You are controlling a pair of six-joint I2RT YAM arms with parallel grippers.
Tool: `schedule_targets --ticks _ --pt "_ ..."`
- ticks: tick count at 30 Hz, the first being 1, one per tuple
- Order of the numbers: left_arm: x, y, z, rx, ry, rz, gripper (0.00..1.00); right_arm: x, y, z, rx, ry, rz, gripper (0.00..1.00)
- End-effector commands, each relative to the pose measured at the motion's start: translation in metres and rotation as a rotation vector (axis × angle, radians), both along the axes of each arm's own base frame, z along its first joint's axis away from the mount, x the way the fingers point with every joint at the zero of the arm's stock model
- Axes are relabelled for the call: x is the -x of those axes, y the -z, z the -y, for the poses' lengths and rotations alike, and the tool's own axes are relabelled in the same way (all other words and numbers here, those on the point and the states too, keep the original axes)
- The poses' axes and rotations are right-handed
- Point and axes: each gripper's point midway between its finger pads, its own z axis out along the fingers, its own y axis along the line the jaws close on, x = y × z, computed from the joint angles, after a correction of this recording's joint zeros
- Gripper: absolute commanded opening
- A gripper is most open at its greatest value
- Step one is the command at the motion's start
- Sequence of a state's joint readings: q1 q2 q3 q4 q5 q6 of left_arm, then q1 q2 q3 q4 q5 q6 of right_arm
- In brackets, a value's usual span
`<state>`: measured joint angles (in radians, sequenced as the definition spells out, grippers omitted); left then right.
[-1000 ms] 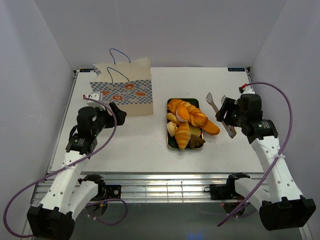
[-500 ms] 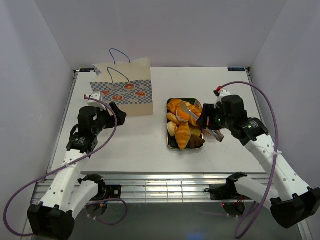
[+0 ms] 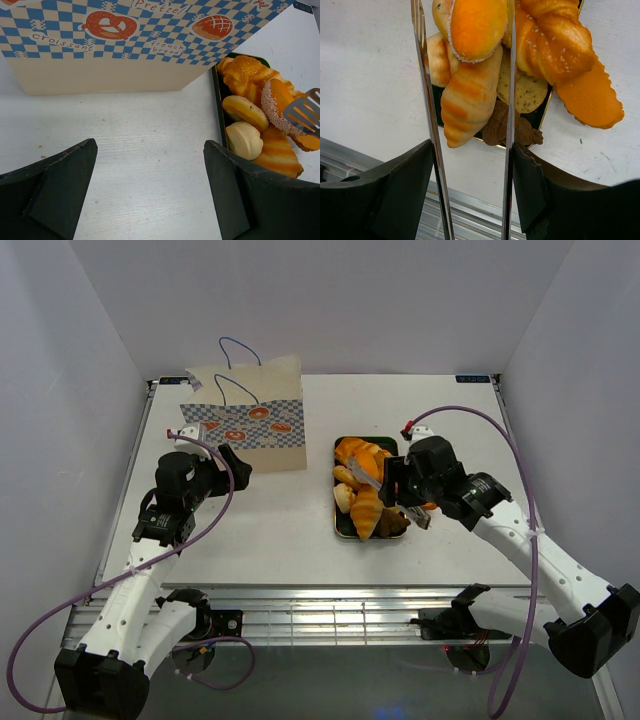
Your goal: Place the fake bread into the paper bag
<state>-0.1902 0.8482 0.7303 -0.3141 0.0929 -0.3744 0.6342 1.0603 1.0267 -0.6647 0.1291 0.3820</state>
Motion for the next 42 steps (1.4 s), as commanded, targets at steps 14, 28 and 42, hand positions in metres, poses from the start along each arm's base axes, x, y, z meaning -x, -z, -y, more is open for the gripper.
schedule_targets --ticks 14,28,42 --pt "-0.002 -0.013 0.0 -0.004 0.003 0.028 0.98 -0.011 0.009 -0.002 0.048 0.04 0.018 0.64" --pt "-0.001 -0.016 0.001 -0.003 0.006 0.034 0.98 -0.01 0.004 0.002 0.061 0.047 0.018 0.44" --pt "-0.001 -0.016 0.002 0.0 0.011 0.033 0.98 -0.015 -0.042 -0.004 -0.012 0.044 0.1 0.29"
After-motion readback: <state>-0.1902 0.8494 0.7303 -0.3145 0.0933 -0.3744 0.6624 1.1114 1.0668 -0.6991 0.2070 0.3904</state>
